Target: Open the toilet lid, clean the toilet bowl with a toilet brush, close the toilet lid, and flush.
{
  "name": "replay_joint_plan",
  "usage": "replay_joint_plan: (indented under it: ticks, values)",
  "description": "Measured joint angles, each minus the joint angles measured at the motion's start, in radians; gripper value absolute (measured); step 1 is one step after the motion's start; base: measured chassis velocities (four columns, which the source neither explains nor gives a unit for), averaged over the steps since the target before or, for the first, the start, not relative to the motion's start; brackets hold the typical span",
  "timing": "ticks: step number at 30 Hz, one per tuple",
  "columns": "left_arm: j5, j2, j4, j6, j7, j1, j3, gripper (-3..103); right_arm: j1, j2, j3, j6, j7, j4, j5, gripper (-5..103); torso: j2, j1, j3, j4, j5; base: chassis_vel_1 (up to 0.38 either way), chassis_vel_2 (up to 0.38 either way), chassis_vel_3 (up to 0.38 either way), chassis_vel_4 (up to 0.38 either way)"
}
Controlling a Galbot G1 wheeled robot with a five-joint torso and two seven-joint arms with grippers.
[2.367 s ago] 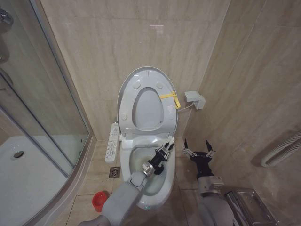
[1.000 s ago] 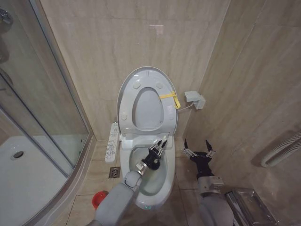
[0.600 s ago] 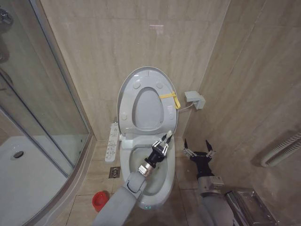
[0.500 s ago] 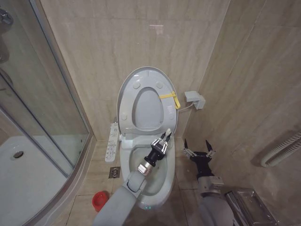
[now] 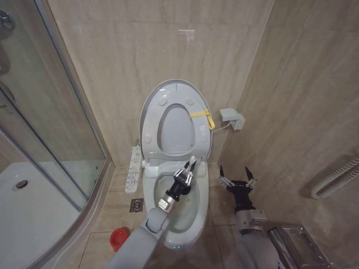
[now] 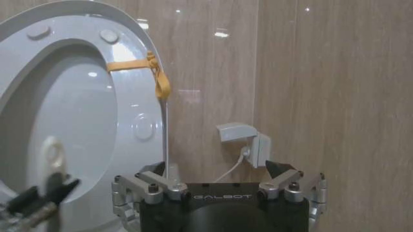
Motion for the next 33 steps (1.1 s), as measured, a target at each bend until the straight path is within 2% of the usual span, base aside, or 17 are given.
replay_joint_plan:
  ticks: [4, 5, 10, 11, 14, 19, 22, 28, 33]
  values:
    - [0.012, 0.026, -0.154, 0.051, -0.056, 0.079, -0.052, 19, 0.000, 0.000, 0.000, 0.000, 0.000, 0.000, 0.000, 100, 0.000, 0.000, 0.000, -0.0001, 0.0000, 0.000, 0.000, 0.000, 0.000]
    - [0.012, 0.026, -0.154, 0.051, -0.056, 0.079, -0.052, 19, 0.000, 0.000, 0.000, 0.000, 0.000, 0.000, 0.000, 100, 0.000, 0.000, 0.000, -0.0001, 0.0000, 0.000, 0.000, 0.000, 0.000]
    - [0.062, 0.058, -0.329, 0.076, -0.107, 0.221, -0.113, 19, 0.000, 0.000, 0.000, 0.000, 0.000, 0.000, 0.000, 100, 0.000, 0.000, 0.000, -0.0001, -0.0001, 0.000, 0.000, 0.000, 0.000]
    - [0.062, 0.058, -0.329, 0.076, -0.107, 0.221, -0.113, 19, 0.000, 0.000, 0.000, 0.000, 0.000, 0.000, 0.000, 100, 0.000, 0.000, 0.000, -0.0001, -0.0001, 0.000, 0.000, 0.000, 0.000]
    - [0.106, 0.066, -0.421, 0.093, -0.137, 0.311, -0.152, 19, 0.000, 0.000, 0.000, 0.000, 0.000, 0.000, 0.000, 100, 0.000, 0.000, 0.000, 0.0000, 0.0000, 0.000, 0.000, 0.000, 0.000]
    - [0.156, 0.075, -0.501, 0.099, -0.165, 0.394, -0.185, 19, 0.000, 0.000, 0.000, 0.000, 0.000, 0.000, 0.000, 100, 0.000, 0.000, 0.000, 0.0000, 0.0000, 0.000, 0.000, 0.000, 0.000]
    - [0.207, 0.083, -0.600, 0.100, -0.205, 0.471, -0.205, 19, 0.000, 0.000, 0.000, 0.000, 0.000, 0.000, 0.000, 100, 0.000, 0.000, 0.000, -0.0002, 0.0000, 0.000, 0.000, 0.000, 0.000]
    - [0.259, 0.110, -0.692, 0.105, -0.239, 0.560, -0.222, 19, 0.000, 0.000, 0.000, 0.000, 0.000, 0.000, 0.000, 100, 0.000, 0.000, 0.000, -0.0001, -0.0001, 0.000, 0.000, 0.000, 0.000]
    - [0.273, 0.131, -0.733, 0.122, -0.269, 0.606, -0.281, 19, 0.000, 0.000, 0.000, 0.000, 0.000, 0.000, 0.000, 100, 0.000, 0.000, 0.000, -0.0002, -0.0001, 0.000, 0.000, 0.000, 0.000]
